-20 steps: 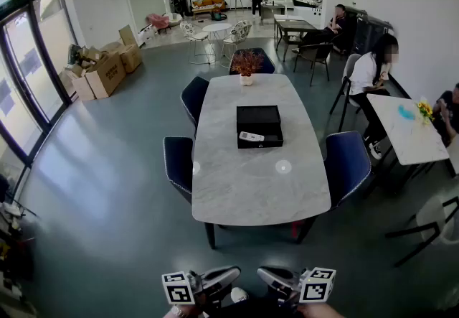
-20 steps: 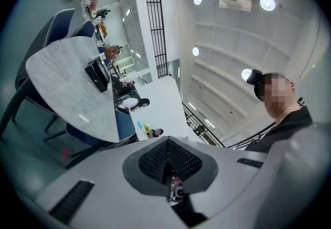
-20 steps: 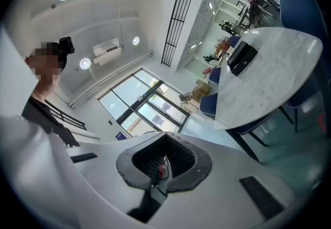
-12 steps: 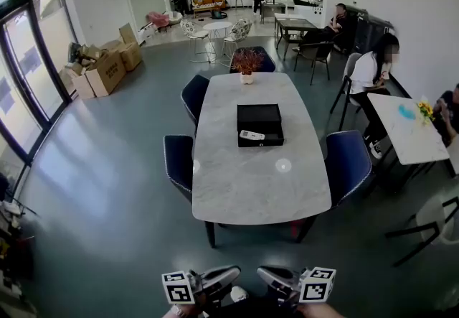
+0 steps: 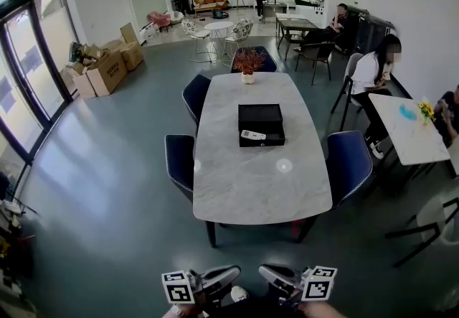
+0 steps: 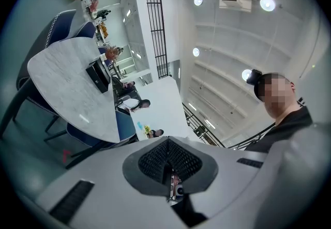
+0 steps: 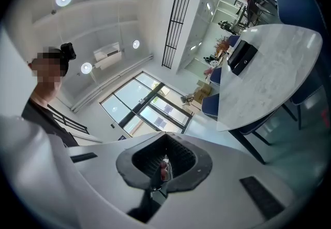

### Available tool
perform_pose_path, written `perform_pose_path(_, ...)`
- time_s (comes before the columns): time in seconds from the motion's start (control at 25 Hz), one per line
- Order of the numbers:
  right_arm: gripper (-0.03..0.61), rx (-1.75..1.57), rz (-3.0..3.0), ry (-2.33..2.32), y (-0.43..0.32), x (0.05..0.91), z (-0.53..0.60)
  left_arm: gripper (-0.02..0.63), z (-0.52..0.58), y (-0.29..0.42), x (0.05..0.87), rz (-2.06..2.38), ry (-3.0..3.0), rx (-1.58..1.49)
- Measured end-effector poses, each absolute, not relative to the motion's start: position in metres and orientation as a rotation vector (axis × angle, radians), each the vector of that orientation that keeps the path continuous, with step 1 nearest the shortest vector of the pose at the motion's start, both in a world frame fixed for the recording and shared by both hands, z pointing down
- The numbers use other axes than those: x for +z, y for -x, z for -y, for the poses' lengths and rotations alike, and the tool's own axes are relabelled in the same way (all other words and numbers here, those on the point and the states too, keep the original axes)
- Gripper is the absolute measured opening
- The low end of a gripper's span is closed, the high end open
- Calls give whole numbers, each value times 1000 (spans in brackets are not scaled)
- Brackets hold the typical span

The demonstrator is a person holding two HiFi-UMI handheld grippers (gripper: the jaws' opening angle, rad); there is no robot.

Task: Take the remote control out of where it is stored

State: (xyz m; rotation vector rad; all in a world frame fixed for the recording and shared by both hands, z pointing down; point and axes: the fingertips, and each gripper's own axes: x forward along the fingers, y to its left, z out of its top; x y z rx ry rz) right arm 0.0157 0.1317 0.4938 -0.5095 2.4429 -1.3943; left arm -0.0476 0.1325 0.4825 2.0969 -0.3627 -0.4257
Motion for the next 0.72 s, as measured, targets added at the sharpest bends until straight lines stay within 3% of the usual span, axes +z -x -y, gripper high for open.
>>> perform_pose_path(0.72,9,-1406,-2384,495,-19,488,-128,6,-133,49,479,347,-2118,-434)
